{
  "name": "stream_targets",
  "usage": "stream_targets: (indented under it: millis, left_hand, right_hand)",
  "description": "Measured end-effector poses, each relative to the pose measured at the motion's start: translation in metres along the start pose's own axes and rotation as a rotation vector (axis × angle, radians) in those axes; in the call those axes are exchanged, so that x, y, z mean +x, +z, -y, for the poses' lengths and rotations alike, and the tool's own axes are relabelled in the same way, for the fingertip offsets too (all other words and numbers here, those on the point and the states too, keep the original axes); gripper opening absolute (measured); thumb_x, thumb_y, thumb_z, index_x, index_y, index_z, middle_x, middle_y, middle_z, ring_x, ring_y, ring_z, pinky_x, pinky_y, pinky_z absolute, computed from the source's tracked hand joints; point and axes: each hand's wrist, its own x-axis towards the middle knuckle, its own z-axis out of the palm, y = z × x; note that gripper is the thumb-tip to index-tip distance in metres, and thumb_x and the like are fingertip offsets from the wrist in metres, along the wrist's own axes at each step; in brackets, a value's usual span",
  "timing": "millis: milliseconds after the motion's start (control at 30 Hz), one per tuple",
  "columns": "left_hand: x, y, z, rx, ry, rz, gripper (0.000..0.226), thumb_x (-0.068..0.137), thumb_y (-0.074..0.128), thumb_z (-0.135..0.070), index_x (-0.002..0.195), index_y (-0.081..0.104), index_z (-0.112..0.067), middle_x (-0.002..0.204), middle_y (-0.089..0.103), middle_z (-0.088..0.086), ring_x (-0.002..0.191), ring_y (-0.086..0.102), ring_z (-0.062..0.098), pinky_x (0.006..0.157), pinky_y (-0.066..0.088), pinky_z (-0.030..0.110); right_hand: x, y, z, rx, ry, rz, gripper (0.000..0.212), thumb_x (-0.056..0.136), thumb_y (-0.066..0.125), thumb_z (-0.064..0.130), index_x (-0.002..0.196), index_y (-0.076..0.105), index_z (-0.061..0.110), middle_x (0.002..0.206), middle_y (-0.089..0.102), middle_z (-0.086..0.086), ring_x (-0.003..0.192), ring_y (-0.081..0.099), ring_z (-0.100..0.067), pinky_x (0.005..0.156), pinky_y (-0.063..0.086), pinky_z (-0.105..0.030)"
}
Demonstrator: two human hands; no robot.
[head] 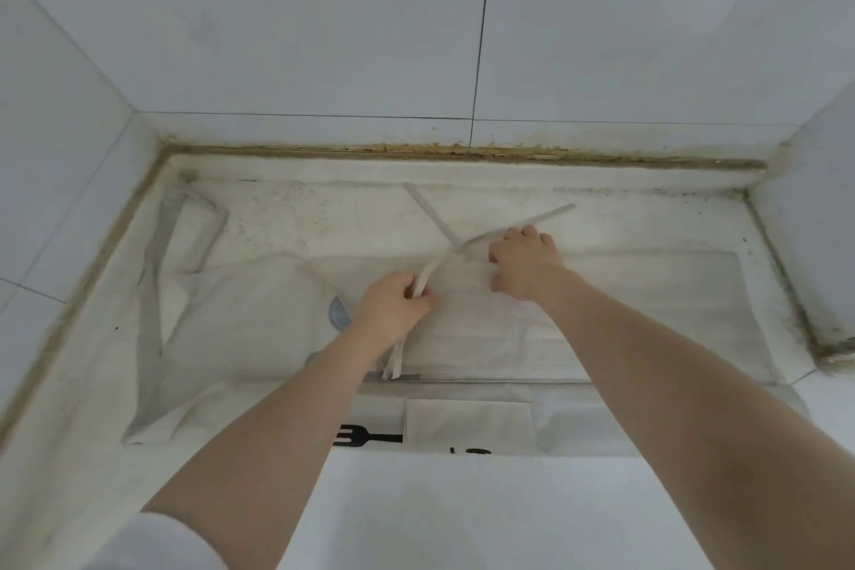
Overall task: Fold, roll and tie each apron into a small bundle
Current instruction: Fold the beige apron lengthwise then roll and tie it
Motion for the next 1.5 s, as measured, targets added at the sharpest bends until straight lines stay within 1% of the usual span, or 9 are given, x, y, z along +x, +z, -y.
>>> stream_targets:
  millis: [167,300,433,567,767,1000,1267,1400,1500]
  left_hand:
    - [-0.003,0.002,0.015,0.061,0.120,-0.104,0.034,0.087,0.057,-0.011,0.056,0.045,-0.017,0.068,0.044,0.001,0.076,0.044,0.018,0.064,0.027,0.027]
    - [-0.019,0.006,0.010,0.181,0.375,-0.193,0.012,0.084,0.059,-0.010,0.092,0.066,-0.006,0.088,0.057,0.007,0.079,0.053,0.020,0.070,0.042,0.031]
    - [-0.033,0.002,0.012,0.527,0.636,-0.305,0.056,0.077,0.049,-0.054,0.121,0.050,-0.019,0.121,0.052,0.007,0.112,0.044,0.025,0.095,0.033,0.040]
    - [-0.038,-0.028,0.018,0.754,0.446,0.034,0.085,0.073,0.008,-0.070,0.143,0.030,-0.027,0.144,0.039,-0.004,0.139,0.020,0.015,0.115,-0.003,0.040]
    - [-0.032,-0.071,0.034,1.133,0.331,0.072,0.036,0.089,0.050,-0.024,0.125,0.049,-0.023,0.123,0.051,0.000,0.116,0.047,0.021,0.092,0.035,0.032]
    - [-0.038,-0.095,0.045,1.245,0.200,-0.060,0.024,0.090,0.045,-0.007,0.113,0.049,-0.011,0.111,0.058,0.009,0.102,0.059,0.029,0.070,0.040,0.032]
    - [-0.043,-0.101,0.092,1.189,0.129,-0.003,0.033,0.095,0.042,-0.023,0.126,0.047,-0.014,0.138,0.039,0.006,0.134,0.032,0.025,0.113,0.016,0.037]
    - [-0.049,-0.119,0.100,1.103,-0.022,-0.092,0.028,0.094,0.039,-0.010,0.122,0.041,-0.008,0.118,0.053,0.012,0.107,0.058,0.032,0.082,0.043,0.036]
    - [-0.052,-0.123,0.101,1.022,-0.097,-0.217,0.029,0.092,0.040,-0.004,0.121,0.037,-0.004,0.115,0.047,0.015,0.094,0.060,0.034,0.063,0.039,0.036]
  right_hand:
    - [-0.027,-0.001,0.006,0.126,-0.068,-0.014,0.032,0.091,0.043,0.005,0.120,0.046,0.018,0.121,0.053,-0.005,0.113,0.050,-0.025,0.078,0.037,-0.032]
    - [-0.060,0.007,0.010,0.035,-0.255,-0.064,0.071,0.087,0.041,-0.004,0.146,0.023,0.031,0.123,0.049,-0.002,0.115,0.050,-0.023,0.081,0.043,-0.034]
    - [-0.084,0.021,0.011,-0.141,-0.424,-0.088,0.072,0.089,0.040,-0.002,0.148,0.018,0.033,0.124,0.047,-0.004,0.109,0.050,-0.026,0.077,0.040,-0.034]
    - [-0.100,0.031,0.010,-0.139,-0.398,0.072,0.072,0.093,0.044,0.007,0.147,0.013,0.044,0.146,0.038,0.003,0.125,0.046,-0.024,0.094,0.042,-0.032]
    - [-0.101,0.037,0.039,0.075,-0.201,0.070,0.060,0.090,0.044,0.043,0.144,0.028,0.023,0.133,0.051,0.001,0.118,0.053,-0.024,0.091,0.048,-0.036]
    - [-0.080,0.040,0.057,0.212,-0.003,0.208,0.094,0.079,0.040,0.077,0.147,-0.012,0.040,0.145,0.043,0.000,0.122,0.051,-0.026,0.093,0.047,-0.038]
    - [-0.070,0.035,0.065,0.085,0.148,0.131,0.078,0.088,0.038,0.067,0.148,-0.006,0.044,0.140,0.046,0.000,0.121,0.052,-0.025,0.090,0.045,-0.036]
    - [-0.064,0.037,0.068,0.082,0.181,0.117,0.084,0.087,0.042,0.065,0.148,-0.011,0.040,0.138,0.049,0.000,0.118,0.054,-0.025,0.087,0.047,-0.035]
    - [-0.061,0.035,0.068,0.086,0.180,0.089,0.083,0.089,0.040,0.063,0.149,-0.012,0.037,0.141,0.045,-0.001,0.120,0.051,-0.026,0.089,0.045,-0.036]
